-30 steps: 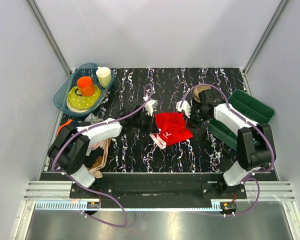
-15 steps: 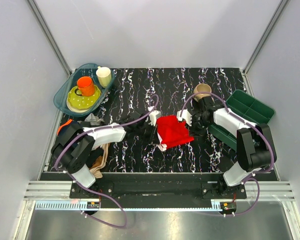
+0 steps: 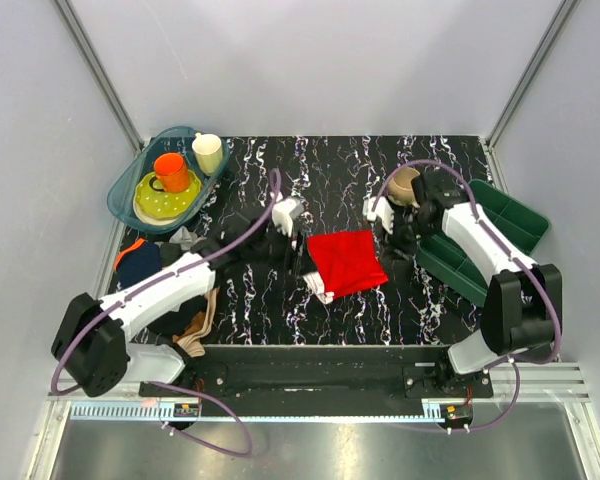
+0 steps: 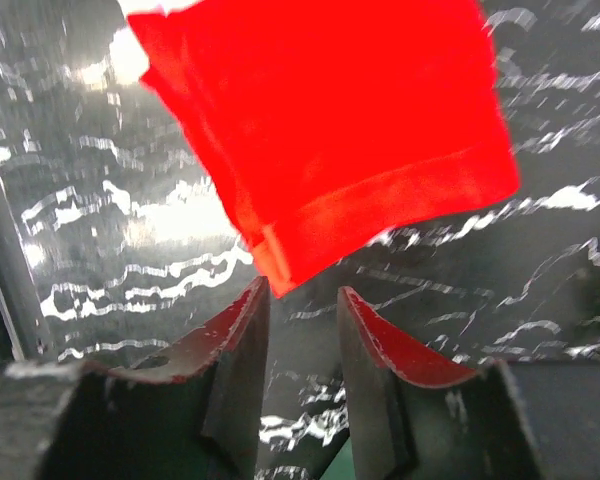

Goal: Roll the underwear
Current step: Fold the underwear at the center of the board.

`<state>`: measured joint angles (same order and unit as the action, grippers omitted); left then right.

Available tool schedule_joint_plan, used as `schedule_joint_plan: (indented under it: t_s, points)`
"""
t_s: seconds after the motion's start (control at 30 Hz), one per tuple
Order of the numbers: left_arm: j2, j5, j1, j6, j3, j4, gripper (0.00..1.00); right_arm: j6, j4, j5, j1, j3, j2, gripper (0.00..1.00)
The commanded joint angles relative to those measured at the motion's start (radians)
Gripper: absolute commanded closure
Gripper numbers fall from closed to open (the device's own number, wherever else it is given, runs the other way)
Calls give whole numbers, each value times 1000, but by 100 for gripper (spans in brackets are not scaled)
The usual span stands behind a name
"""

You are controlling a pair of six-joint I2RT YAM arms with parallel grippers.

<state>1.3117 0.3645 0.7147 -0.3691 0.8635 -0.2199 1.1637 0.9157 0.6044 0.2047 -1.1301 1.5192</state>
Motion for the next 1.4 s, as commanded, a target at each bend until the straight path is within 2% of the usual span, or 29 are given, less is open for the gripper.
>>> schedule_joint_plan:
  t_s: [0.0,0.03,0.13,0.2,0.37,0.47,0.57,0.77,0.83,0.93,0.97,1.03,1.07,1.13,1.2,1.23,1.27,1.3,1.33,1.37]
  points:
    - [69,5,-80,-2,87,37,41,-154,-12,189,1,-126,83,61]
    - [111,22,-99,-7,113,50,43,-200,-26,190,10,-141,146,68]
    - [279,66,-110,-11,227,73,55,-252,-90,147,30,-157,229,79]
    - [383,57,-119,-13,304,79,62,-262,-141,88,59,-128,246,80]
    - [535,63,-135,-16,391,77,65,-254,-224,-82,116,-18,251,81]
    - [577,47,-138,-16,364,77,65,-231,-248,-149,127,41,245,81]
    - [580,-7,-150,-39,275,85,68,-208,-264,-193,130,90,236,81]
    - [485,-18,-155,-70,62,188,69,-193,-270,-207,133,147,181,79]
    - [399,-22,-155,-70,13,215,66,-185,-241,-181,134,142,155,77]
    - [298,-25,-155,-53,-14,217,56,-168,-174,-120,133,110,86,70]
    - [218,-25,-153,-36,-20,215,50,-158,-154,-101,133,99,41,67]
    - [135,-32,-153,-16,-32,217,45,-101,-91,-45,133,72,-6,57]
    - [57,-36,-152,14,-47,238,41,-17,-63,-23,133,66,-51,51]
    - [-29,-59,-141,64,-78,272,38,94,-9,26,133,79,-94,34]
    - [-171,-84,-120,96,-182,351,34,325,-5,25,133,152,-146,20]
    - [-219,-90,-79,142,-234,498,28,411,-11,14,133,185,-157,18]
    - [-270,-90,-55,165,-347,575,21,550,-21,-4,133,214,-165,16]
    - [-328,-94,-34,188,-386,640,10,577,-67,-35,133,255,-159,16]
    - [-341,-67,-3,244,-414,707,9,582,-95,-43,133,266,-134,16]
    - [-342,-47,9,277,-425,709,9,583,-110,-49,133,268,-114,17]
